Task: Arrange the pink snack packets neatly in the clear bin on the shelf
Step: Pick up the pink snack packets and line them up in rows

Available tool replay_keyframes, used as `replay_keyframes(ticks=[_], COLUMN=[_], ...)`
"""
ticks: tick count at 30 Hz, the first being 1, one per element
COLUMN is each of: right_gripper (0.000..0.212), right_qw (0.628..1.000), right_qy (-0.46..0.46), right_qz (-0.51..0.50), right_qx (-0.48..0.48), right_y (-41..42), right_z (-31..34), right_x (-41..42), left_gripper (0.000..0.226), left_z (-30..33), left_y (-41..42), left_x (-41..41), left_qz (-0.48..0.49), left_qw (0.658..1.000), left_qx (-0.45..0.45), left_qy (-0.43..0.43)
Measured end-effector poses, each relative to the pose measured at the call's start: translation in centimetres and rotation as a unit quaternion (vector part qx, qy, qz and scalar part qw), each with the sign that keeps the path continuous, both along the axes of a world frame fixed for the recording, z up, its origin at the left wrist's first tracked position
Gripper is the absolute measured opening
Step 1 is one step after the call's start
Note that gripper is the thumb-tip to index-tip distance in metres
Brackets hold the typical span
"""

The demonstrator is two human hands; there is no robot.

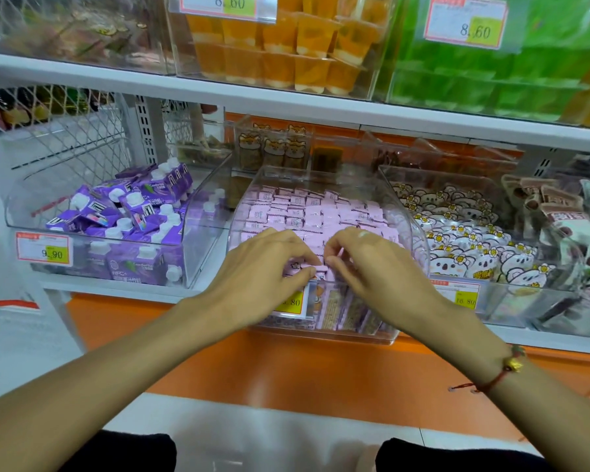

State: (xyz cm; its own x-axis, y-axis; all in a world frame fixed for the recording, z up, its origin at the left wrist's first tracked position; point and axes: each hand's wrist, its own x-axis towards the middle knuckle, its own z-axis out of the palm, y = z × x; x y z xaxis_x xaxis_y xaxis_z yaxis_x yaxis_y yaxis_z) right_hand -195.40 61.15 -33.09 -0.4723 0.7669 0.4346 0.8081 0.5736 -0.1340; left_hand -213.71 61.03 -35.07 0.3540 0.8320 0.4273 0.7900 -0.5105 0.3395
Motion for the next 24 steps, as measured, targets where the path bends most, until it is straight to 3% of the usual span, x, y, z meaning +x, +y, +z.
replay_keyframes(ticks=[5, 11, 13, 17, 24], right_gripper=[0.034, 0.014, 0.012, 0.013, 0.018], right_qw=[0.994, 0.970, 0.977, 0.999, 0.994], right_qy=[0.031, 0.157, 0.155, 0.029, 0.072], right_qz=[-0.037, -0.006, -0.013, -0.036, 0.009], right_qx=[-0.093, -0.184, -0.144, 0.026, 0.086], right_y=[0.7, 1.3, 1.3, 0.7, 0.4], right_z=[0.3, 0.6, 0.4, -0.2, -0.9], right_x=[1.5, 2.5, 2.4, 1.3, 1.3], left_gripper=[0.019, 0.030, 0.025, 0.019, 0.022], left_z=[-0.1, 0.1, 0.1, 0.2, 0.5], left_y=[0.1, 0.1, 0.0, 0.0, 0.1], left_x=[-0.1, -0.7, -0.7, -0.7, -0.5], left_qz=[-0.002, -0.032, -0.035, -0.022, -0.012], left_qw=[1.000, 0.999, 0.999, 0.999, 0.999], left_qx=[-0.001, -0.010, -0.012, -0.020, -0.029], left_qy=[-0.009, 0.004, 0.012, 0.016, 0.045])
